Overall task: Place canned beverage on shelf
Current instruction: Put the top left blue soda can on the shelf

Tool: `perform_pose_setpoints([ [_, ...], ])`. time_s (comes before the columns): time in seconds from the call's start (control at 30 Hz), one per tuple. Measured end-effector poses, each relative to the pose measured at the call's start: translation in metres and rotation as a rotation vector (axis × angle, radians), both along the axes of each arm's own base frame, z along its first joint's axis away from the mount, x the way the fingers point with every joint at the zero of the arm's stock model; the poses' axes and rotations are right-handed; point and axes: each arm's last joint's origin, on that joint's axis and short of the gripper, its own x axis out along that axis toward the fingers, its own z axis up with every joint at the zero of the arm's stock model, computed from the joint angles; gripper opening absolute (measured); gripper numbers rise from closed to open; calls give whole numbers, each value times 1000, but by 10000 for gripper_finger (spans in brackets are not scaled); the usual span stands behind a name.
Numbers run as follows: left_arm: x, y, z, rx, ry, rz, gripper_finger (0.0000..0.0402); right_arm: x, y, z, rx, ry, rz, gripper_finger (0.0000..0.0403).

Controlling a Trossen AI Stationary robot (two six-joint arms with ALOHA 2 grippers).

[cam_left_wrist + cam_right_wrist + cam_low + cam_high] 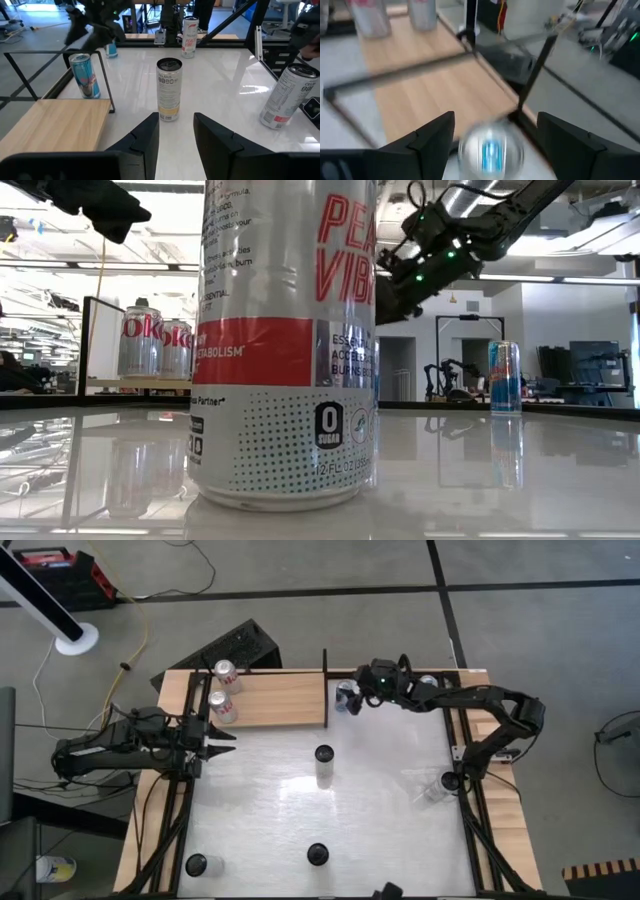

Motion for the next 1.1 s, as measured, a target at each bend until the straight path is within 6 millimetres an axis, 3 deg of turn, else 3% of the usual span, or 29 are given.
perform_pose_setpoints([
  [0.1,0,0,0,-1,4,-2,108,0,1,-11,31,50,-2,323],
  [0.43,0,0,-1,-2,14,-2,108,4,2,-10,21,34,7,379],
  [0.63,0,0,-1,-2,14,-1,108,3,0,-11,33,29,-7,379],
  [0.93,0,0,-1,-2,14,2,108,8,-4,-32,67,75,-12,375],
  [1.1,0,0,-1,-2,15,1,108,10,-4,-33,56,70,-9,366],
])
